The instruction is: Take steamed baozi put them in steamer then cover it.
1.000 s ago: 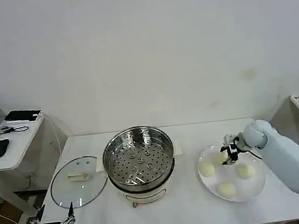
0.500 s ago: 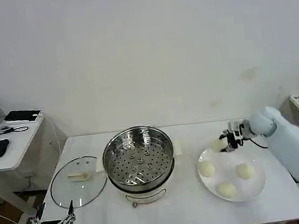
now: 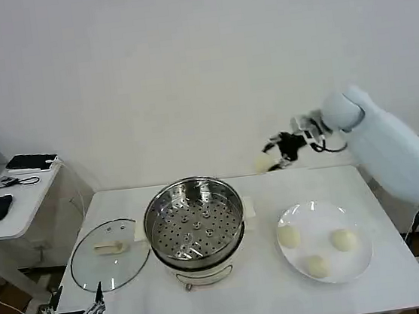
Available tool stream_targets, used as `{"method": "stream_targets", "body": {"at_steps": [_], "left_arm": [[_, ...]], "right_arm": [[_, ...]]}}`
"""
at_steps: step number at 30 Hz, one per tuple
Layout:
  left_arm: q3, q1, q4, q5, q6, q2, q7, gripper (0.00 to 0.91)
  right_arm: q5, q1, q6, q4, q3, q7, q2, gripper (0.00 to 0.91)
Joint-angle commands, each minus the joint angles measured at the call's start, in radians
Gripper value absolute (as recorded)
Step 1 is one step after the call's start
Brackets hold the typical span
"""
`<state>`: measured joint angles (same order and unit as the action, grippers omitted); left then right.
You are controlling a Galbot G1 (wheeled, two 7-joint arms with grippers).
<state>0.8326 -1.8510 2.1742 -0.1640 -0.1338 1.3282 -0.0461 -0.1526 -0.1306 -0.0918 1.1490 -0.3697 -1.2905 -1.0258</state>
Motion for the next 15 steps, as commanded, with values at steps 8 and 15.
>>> {"method": "stream_targets", "body": {"at_steps": [8, 15], "left_arm": [[0.009, -0.024, -0.001, 0.008, -0.002, 0.014, 0.001, 0.907], [0.02, -0.016, -0.016, 0.006, -0.01, 0.03, 0.007, 0.907]], "right_arm": [[-0.163, -0.135, -0.33, 0.039, -0.152, -0.054, -0.225, 0.615], [-0.244, -0.108, -0.376, 0.122, -0.226, -0.051, -0.236, 0.625]]}}
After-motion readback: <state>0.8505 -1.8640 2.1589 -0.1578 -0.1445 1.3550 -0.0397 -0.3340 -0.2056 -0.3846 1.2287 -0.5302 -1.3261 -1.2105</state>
